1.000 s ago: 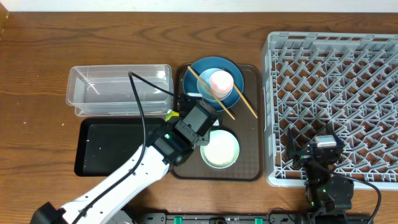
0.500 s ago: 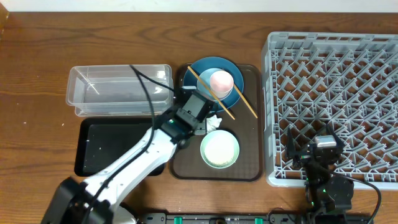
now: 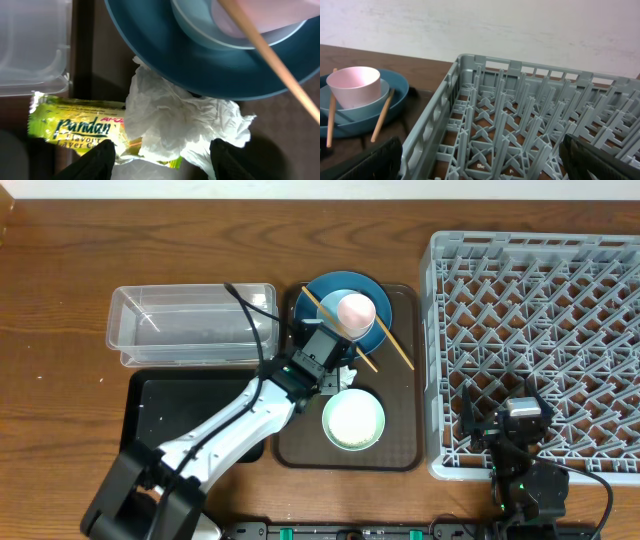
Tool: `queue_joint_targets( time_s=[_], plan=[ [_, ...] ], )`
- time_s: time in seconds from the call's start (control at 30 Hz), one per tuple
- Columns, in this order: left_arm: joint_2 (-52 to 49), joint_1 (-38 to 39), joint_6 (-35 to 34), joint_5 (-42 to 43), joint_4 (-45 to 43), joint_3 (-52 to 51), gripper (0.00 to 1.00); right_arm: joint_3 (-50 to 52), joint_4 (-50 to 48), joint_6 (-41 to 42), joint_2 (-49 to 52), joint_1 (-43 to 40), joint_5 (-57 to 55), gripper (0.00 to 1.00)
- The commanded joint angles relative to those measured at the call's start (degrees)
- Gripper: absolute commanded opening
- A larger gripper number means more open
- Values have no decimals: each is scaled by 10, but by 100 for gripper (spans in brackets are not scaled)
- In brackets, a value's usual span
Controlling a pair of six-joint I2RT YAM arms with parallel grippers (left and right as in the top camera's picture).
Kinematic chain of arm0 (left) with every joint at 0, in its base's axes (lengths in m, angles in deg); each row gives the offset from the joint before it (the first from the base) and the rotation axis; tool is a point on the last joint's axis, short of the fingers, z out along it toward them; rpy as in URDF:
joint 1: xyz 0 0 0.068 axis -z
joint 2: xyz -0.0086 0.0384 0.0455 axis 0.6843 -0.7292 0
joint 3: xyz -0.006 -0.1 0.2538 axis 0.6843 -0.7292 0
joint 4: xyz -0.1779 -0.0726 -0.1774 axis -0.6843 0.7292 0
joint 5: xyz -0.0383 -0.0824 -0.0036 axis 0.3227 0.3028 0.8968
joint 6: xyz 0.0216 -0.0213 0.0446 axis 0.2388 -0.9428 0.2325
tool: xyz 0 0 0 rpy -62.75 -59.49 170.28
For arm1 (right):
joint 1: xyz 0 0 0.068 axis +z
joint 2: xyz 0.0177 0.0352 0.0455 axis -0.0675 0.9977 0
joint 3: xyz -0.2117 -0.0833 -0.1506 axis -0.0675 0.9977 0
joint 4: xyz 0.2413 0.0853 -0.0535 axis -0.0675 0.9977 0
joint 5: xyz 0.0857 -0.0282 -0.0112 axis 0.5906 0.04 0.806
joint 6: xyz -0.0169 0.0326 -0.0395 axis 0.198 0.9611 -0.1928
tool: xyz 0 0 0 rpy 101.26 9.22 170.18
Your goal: Sort waste into correct bins and load items into the dishwasher rack
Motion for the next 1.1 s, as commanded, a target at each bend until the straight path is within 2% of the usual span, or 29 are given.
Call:
queue_joint_targets(
  time_s=[0.0, 0.27, 0.43, 0.6, 0.87, 1.07],
  plan=[
    [-24, -2, -6, 1, -6, 6, 64, 1, 2, 6, -1, 2, -2, 99],
    [-69, -2, -5, 2, -30, 6, 70, 1, 2, 6, -1, 2, -2, 99],
    [-90, -2, -5, 27, -40, 6, 68, 1, 2, 6, -1, 2, -2, 99],
    [-85, -2, -5, 27, -40, 7, 37, 1, 2, 6, -1, 2, -2, 99],
    [-17, -2, -5, 27, -40, 7, 6, 1, 2, 6, -1, 2, -2, 99],
    [82, -2, -2, 25, -40, 7, 6, 1, 2, 6, -1, 2, -2, 99]
  ],
)
